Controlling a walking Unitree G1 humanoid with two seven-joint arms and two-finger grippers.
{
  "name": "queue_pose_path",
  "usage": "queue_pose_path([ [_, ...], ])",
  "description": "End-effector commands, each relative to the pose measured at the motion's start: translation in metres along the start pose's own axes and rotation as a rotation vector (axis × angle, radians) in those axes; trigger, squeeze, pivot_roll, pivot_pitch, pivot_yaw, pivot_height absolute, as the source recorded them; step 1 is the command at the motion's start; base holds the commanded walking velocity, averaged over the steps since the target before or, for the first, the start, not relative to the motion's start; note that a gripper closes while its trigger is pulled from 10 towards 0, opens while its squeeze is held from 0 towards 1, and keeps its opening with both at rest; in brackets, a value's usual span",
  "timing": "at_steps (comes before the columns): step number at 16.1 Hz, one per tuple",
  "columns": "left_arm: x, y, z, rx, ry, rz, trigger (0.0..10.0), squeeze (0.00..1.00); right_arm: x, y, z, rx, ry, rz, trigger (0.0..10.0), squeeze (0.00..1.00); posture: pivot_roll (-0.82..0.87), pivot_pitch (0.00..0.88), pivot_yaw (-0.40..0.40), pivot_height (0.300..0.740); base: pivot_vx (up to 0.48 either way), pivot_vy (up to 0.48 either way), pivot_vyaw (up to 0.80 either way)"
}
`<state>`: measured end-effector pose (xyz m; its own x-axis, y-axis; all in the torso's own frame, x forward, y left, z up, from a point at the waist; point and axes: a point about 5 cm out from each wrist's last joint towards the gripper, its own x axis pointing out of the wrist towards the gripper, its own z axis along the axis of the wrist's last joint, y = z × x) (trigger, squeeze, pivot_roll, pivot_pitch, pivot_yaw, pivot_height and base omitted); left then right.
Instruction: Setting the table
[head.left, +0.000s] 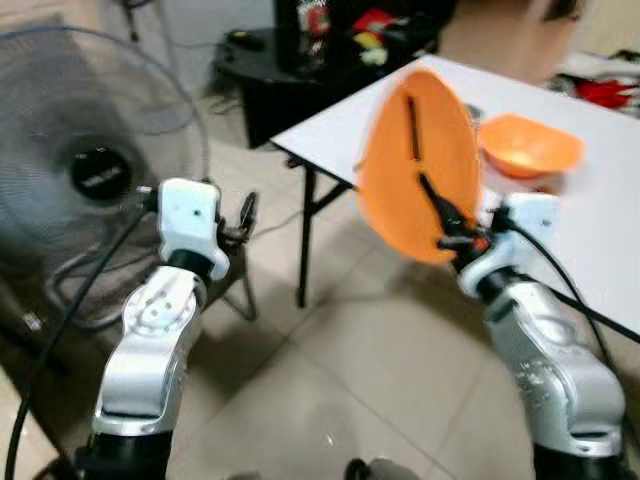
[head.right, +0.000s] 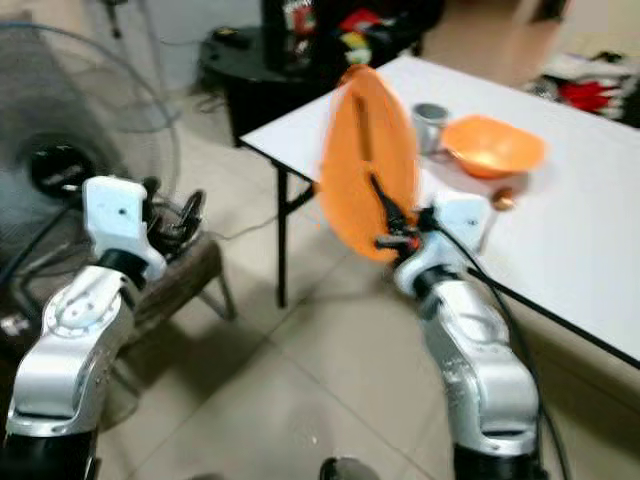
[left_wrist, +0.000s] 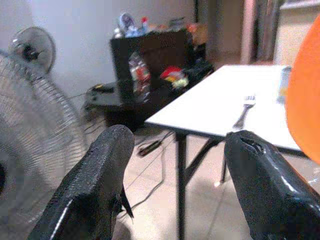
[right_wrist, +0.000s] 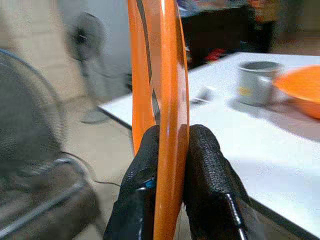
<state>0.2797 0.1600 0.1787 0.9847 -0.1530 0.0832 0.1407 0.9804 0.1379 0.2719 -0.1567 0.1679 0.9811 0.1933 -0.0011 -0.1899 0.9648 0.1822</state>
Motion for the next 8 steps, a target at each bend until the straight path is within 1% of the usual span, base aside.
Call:
queue_pose_path([
  [1, -0.0021, 0.0070, -0.0002, 0.014, 0.001, 0.017, 10.0, 0.00, 0.0026, 0.0105, 0.0047, 0.001, -0.019, 0.062, 10.0, 0.00, 0.14, 0.000, -0.012, 0.740, 0.277, 0.000, 0.00],
  [3, -0.0055, 0.0103, -0.0036, 0.015, 0.017, 0.026, 10.0, 0.00, 0.0063, 0.0120, -0.0007, -0.044, 0.026, 0.080, 10.0, 0.00, 0.16, 0.000, -0.023, 0.740, 0.304, 0.000, 0.00],
  [5, -0.0081, 0.0139, -0.0035, 0.020, 0.023, 0.029, 10.0, 0.00, 0.0068, 0.0103, 0.0026, -0.087, 0.011, 0.050, 10.0, 0.00, 0.15, 0.000, -0.018, 0.740, 0.341, 0.000, 0.00],
  [7, -0.0091, 0.0146, -0.0043, 0.024, 0.027, 0.023, 10.0, 0.00, 0.0066, 0.0101, 0.0045, -0.101, 0.006, 0.046, 10.0, 0.00, 0.15, 0.000, -0.011, 0.740, 0.347, 0.000, 0.00],
  [8, -0.0097, 0.0153, -0.0058, 0.031, 0.038, 0.011, 10.0, 0.00, 0.0043, 0.0112, 0.0068, -0.081, -0.002, 0.055, 10.0, 0.00, 0.15, 0.000, 0.006, 0.740, 0.349, 0.000, 0.00],
])
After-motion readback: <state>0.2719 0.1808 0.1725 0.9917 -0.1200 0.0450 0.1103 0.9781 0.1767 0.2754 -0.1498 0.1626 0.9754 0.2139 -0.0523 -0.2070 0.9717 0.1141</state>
